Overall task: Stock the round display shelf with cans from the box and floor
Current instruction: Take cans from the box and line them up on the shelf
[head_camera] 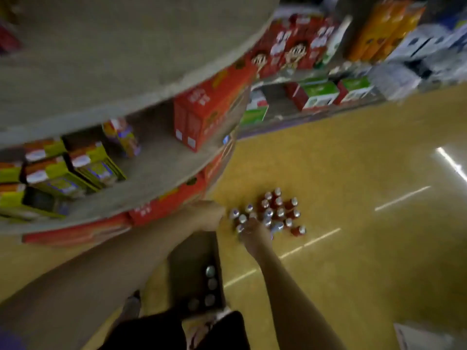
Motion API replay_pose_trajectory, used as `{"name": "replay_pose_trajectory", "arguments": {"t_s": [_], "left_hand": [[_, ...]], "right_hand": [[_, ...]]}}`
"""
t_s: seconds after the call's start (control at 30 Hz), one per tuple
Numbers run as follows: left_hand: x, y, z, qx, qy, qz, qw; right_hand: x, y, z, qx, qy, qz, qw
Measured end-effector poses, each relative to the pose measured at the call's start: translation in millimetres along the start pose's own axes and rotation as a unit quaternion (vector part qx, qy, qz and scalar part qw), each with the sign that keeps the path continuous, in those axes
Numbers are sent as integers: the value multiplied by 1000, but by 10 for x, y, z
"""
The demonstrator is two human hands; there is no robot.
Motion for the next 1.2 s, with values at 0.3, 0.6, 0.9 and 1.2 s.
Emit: {"name": "replay_pose_trajectory", "arguments": {"t_s": [0.3,0.6,0.9,1.2], "left_hand": [[-480,-2215,81,172,107,118,972],[-1129,-4026,501,274,180,137,935],[-1675,-5607,935,238,167,221,931],[-2468,-6702,1155,235,226,166,931]], "right_hand": [[-228,-1794,-1379,36,-36,164,985],[-559,-3614,-2159,32,-79,225,971],[-1020,-4915,-2766,51,-121,244,961],[-1469,-6036,-3418,56,-173,230,956]]}}
Point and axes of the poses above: each hand's wrist, its own x-axis away from the middle knuckle, its own y-axis out of the back of the hand, z = x × y, the point moved 3 cm from there along -x, towards the middle knuckle, and after that the axes turned 1 degree about y, right-handed, at the moved point
